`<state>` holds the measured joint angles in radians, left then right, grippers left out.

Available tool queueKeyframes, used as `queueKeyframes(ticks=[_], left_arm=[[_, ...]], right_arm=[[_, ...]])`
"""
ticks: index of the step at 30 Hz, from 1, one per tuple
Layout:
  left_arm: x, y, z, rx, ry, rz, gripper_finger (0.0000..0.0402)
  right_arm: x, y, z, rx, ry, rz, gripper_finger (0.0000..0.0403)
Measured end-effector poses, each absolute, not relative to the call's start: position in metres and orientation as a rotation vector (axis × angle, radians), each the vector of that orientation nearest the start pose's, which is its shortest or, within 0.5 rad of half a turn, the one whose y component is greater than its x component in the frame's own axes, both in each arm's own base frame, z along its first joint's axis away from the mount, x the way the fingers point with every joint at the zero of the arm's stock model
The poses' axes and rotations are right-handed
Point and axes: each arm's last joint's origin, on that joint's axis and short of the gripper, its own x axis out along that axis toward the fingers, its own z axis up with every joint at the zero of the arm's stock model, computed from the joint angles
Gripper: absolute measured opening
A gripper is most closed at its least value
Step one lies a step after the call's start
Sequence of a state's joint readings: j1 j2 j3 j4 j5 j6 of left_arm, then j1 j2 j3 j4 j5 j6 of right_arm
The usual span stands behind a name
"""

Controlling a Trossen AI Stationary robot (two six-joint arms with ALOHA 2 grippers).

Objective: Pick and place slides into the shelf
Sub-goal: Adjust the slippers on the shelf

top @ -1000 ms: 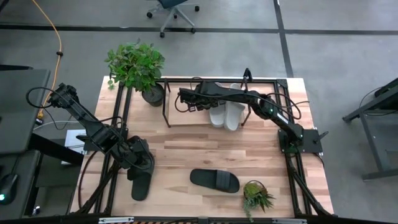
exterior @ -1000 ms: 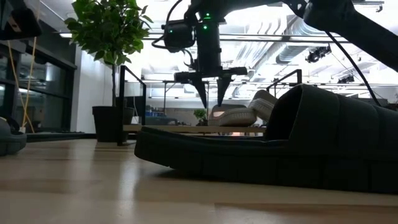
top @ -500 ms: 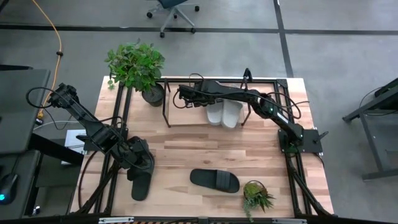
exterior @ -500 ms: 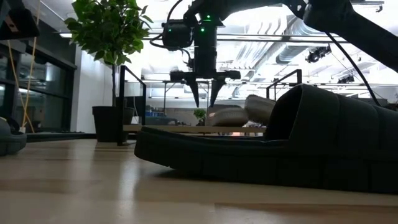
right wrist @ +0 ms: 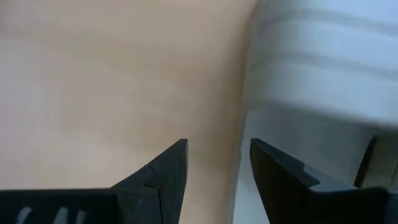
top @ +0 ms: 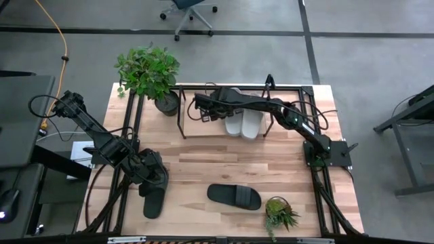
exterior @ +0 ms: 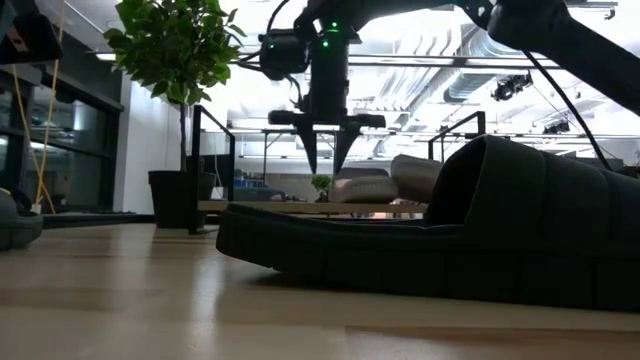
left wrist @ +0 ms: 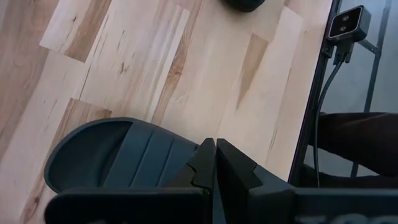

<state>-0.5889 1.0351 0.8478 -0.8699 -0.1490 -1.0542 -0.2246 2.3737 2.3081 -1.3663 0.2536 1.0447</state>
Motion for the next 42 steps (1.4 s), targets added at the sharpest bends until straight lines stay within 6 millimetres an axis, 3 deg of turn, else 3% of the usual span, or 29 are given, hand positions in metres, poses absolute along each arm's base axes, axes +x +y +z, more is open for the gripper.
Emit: queueKeyframes(ticks=[13,31,42], left_arm=[[0.156,-0.099,0.260,-0.569,1.063,0.154,0.0005],[0.156,-0.099,0.260,-0.570,1.062,0.152,0.0005],[0.156,-0.099,0.260,-0.571,1.063,0.151,0.0005]], right_arm=[[0.447,-0.069,0.234,0.674,1.408,-0.961,0.0165],[0.449,-0.052,0.234,0.643,1.429,-0.905,0.0165],[0.447,-0.037,0.247,0.583,1.391,-0.894,0.0165]])
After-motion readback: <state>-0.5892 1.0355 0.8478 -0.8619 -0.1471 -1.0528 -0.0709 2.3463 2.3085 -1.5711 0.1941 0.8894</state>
